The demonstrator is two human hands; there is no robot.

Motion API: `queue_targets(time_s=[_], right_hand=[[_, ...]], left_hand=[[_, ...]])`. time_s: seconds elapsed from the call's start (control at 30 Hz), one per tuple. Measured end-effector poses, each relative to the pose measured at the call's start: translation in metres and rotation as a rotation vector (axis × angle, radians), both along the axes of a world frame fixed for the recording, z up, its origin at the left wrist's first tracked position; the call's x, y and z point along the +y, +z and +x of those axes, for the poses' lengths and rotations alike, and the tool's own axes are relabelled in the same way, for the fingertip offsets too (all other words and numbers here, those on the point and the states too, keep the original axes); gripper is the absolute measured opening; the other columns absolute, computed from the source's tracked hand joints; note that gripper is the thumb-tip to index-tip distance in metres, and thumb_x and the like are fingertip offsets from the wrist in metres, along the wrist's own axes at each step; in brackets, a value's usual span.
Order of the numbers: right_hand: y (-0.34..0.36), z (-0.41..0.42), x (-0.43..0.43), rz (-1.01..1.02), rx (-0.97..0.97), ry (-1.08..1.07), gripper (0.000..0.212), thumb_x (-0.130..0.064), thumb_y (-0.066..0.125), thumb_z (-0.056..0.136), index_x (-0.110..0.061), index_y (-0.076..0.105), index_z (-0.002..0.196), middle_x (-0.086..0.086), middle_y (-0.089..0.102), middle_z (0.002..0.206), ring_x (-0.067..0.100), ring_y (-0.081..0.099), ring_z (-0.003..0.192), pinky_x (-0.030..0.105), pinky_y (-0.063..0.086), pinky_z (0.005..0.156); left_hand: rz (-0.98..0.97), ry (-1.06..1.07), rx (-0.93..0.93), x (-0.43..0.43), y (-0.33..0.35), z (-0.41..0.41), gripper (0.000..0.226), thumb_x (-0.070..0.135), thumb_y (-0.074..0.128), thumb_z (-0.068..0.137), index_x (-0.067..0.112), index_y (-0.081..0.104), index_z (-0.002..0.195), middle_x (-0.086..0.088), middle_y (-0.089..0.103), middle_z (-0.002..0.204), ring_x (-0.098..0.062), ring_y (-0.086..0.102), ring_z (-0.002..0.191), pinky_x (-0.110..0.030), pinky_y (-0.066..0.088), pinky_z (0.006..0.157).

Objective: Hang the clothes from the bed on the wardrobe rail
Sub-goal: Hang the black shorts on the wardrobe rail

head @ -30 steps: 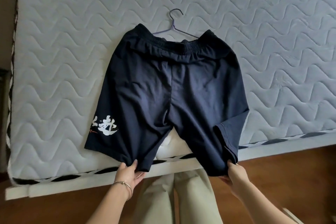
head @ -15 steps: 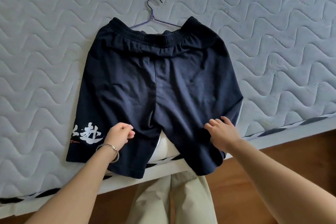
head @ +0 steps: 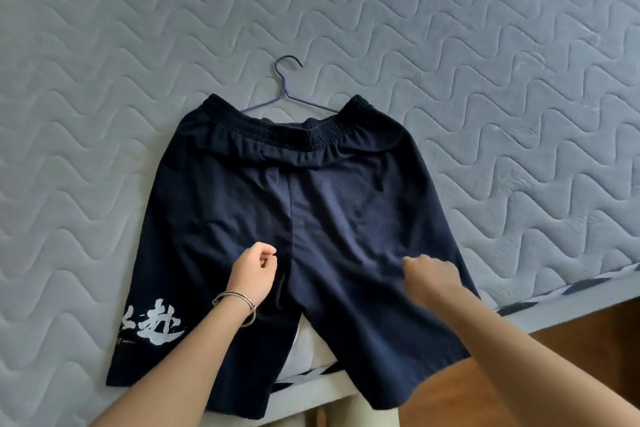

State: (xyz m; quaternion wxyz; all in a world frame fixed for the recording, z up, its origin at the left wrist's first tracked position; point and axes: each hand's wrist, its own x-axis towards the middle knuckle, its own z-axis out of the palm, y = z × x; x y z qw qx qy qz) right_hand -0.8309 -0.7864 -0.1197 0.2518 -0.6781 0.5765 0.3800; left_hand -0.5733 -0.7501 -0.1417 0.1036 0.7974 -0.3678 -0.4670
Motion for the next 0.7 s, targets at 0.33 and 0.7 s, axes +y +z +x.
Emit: queue_targets(time_s=[0.33, 0.7], right_hand=[[-0.026, 0.129, -0.175, -0.478, -0.628, -0.18, 0.035, -0.019, 0.043, 0.093, -0.011, 0.052, 0.125, 0.008, 0.05, 0.131, 0.028, 0.041, 0.123, 0.037, 0.037, 0.098], [-0.06, 0.166, -0.255, -0.318, -0.51, -0.27, 0.054, -0.025, 0.045, 0.093, -0.014, 0.027, 0.142, 0.012, 0.035, 0.143, 0.035, 0.031, 0.13, 0.047, 0.03, 0.105]], left_hand=[[0.27, -0.579, -0.385, -0.089, -0.046, 0.052, 0.117, 0.071, 0.059, 0.064, 0.042, -0.029, 0.136, 0.002, -0.042, 0.145, -0.03, -0.033, 0.138, -0.056, -0.011, 0.112], [0.315, -0.629, -0.312, -0.084, -0.072, 0.068, 0.119, 0.081, 0.053, 0.056, 0.047, -0.049, 0.107, 0.01, -0.064, 0.111, -0.024, -0.054, 0.112, -0.06, -0.018, 0.108]])
